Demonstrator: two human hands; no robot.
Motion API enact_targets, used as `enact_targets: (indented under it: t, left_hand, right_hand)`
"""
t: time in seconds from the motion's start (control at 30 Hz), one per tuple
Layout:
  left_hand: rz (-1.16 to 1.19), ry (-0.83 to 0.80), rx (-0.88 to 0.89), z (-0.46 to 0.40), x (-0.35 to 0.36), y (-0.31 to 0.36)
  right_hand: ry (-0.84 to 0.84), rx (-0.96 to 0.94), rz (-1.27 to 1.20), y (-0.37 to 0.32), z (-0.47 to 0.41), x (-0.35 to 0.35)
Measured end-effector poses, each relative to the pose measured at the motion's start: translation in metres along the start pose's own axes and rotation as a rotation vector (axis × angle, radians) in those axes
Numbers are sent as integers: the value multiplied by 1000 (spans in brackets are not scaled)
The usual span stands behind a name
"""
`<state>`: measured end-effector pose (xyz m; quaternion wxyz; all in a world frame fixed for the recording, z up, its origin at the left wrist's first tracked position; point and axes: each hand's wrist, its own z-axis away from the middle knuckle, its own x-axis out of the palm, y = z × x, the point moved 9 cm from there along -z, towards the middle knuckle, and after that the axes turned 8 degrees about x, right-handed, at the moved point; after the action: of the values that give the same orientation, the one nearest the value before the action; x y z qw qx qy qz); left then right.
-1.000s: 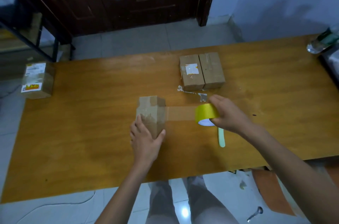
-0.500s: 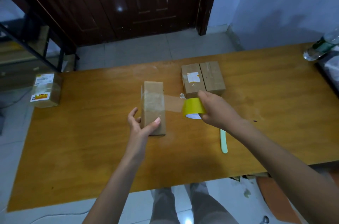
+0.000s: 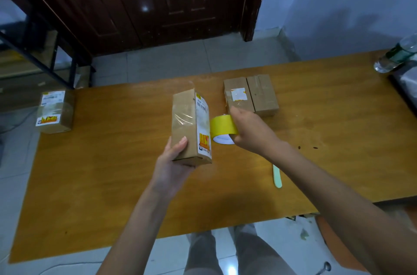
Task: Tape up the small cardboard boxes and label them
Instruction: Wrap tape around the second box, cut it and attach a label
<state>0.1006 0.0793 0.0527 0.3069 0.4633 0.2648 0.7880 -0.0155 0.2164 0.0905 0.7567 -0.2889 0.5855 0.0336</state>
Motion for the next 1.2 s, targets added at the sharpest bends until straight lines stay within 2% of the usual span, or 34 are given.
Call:
enact_targets:
  t: [0.33,0.53,0.63,0.77,0.9,1.0,1.13,1.2]
  left_hand:
    - [71,-44,-88,-8,-10,11]
    - [-53,-48,-124,-18,-18,14]
    - [-134,44,-128,-21,-22,11]
    - [-400,26,-177,-25,-16,2]
    - [-736,137,-193,-33,-31,6]
    - [-719,156,-188,-35,-35,-1]
    - [-563,156,-136,-32,-36,-3]
    - [-497,145,-120,-29,-37,-3]
  right_hand:
    - [70,-53,-48,-11,-6,-6]
    - [59,-4,37,-8,-8,-2]
    - [58,3,131,-12,-9,-2]
    - [39,5,260,-18,-9,2]
    - [17,12,248,-15,-5,7]
    - [54,15,206,-14,-3,4]
    - [220,97,47,7,5,-23]
    - [242,132,-42,12,13,-28]
